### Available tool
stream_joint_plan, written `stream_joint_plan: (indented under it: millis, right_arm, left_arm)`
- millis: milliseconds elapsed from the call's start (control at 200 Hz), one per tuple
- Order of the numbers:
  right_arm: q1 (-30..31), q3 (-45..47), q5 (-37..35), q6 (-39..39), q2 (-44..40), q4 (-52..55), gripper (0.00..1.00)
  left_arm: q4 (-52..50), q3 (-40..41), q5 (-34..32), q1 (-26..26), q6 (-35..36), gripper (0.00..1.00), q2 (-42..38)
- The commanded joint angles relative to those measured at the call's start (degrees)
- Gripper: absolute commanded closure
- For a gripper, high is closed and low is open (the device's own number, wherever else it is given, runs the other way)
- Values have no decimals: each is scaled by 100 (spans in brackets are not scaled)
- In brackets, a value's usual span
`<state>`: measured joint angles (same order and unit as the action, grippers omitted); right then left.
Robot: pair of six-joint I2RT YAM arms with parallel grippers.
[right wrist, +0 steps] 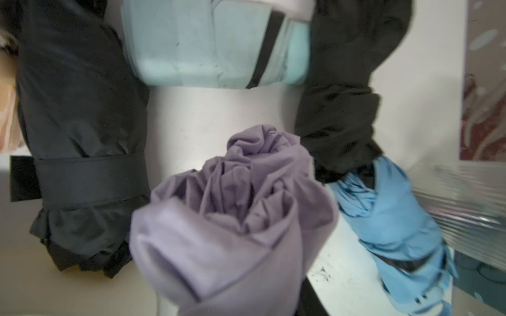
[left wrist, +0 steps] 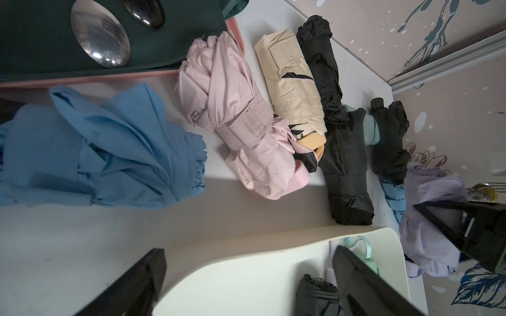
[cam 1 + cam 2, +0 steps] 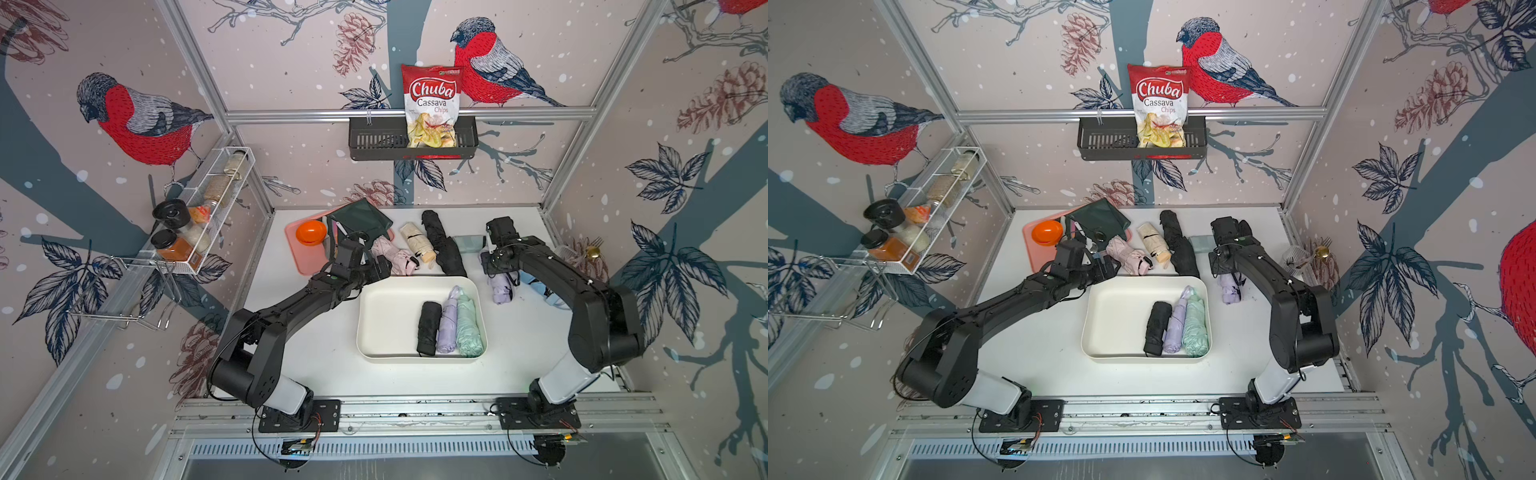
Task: Put the umbrella into the storage box
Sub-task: Pick up the umbrella from the center of the board.
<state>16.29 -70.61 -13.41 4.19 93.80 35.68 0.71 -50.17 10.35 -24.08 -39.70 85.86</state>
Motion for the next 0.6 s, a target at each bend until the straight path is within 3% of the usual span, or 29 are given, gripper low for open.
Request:
stream_joint_plan:
  millis: [0, 235, 595]
  right_arm:
    - [56, -154, -566, 718, -398, 286, 96]
    - [500, -535, -932, 1544, -1373, 605, 100]
    - [2025, -246, -917, 3586, -2831, 355, 100]
  left_arm:
    - [278, 30, 63, 19, -22, 2, -35]
    - [324, 71, 34, 17, -64, 2, -68]
    - [285, 194, -296, 17, -65, 1, -366]
